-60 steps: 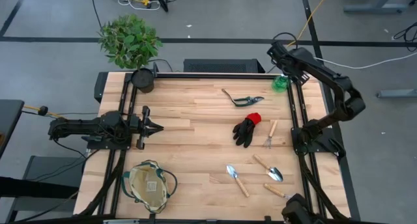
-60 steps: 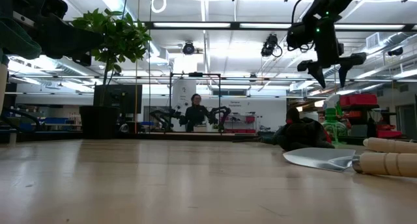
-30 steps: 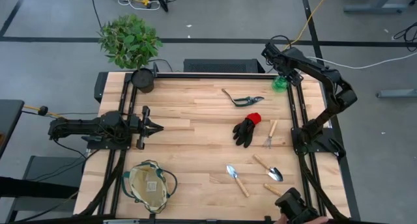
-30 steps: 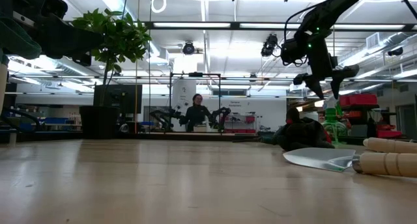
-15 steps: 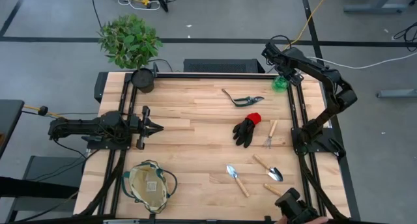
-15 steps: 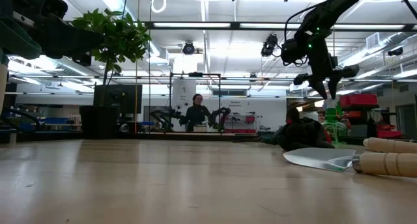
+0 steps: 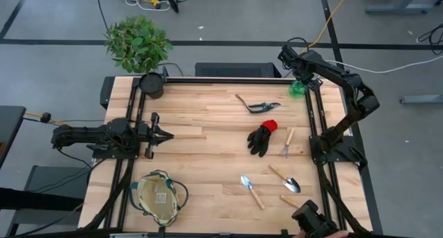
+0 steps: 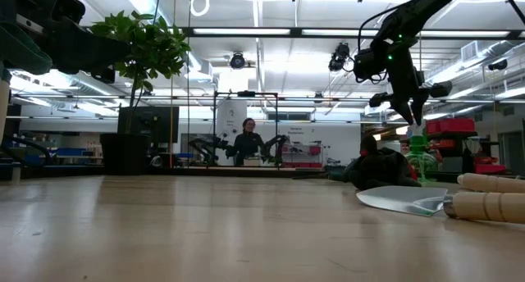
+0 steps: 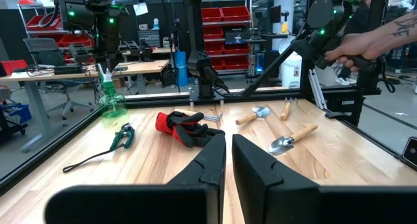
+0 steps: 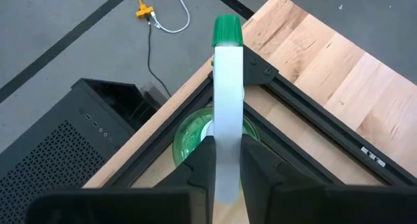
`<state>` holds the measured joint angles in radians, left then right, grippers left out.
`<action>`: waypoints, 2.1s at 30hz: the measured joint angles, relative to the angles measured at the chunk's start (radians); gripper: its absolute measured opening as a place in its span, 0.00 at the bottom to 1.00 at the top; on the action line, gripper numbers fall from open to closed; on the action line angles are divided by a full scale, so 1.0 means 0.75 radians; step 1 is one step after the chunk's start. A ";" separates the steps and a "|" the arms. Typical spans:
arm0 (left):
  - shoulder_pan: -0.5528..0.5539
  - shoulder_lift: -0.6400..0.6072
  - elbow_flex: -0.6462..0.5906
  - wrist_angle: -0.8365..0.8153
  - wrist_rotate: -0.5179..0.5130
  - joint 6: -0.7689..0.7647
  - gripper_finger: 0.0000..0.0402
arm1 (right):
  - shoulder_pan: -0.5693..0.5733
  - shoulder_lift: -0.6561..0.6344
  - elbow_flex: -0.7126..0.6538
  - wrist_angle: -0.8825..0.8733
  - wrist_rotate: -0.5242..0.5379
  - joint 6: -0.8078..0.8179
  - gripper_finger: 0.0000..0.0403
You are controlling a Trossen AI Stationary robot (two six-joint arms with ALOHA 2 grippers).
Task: Pick & Place Garden tools in Gardening bag
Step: Put the spray bottle into the gardening bag
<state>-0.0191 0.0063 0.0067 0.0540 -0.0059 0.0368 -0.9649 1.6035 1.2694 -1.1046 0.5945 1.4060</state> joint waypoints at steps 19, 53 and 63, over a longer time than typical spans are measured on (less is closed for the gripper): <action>0.000 0.000 -0.001 0.000 0.000 0.000 0.08 | 0.006 -0.080 0.000 -0.004 -0.051 -0.020 0.11; 0.000 0.000 0.000 0.000 0.000 0.000 0.08 | 0.138 -0.214 0.419 -0.010 -0.257 -0.833 0.11; 0.000 0.000 -0.001 0.000 0.000 0.000 0.08 | 0.232 -0.214 0.561 0.015 -0.311 -1.239 0.11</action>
<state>-0.0193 0.0061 0.0063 0.0540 -0.0061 0.0368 -0.7908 1.4433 1.6898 -1.0934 0.3615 0.4771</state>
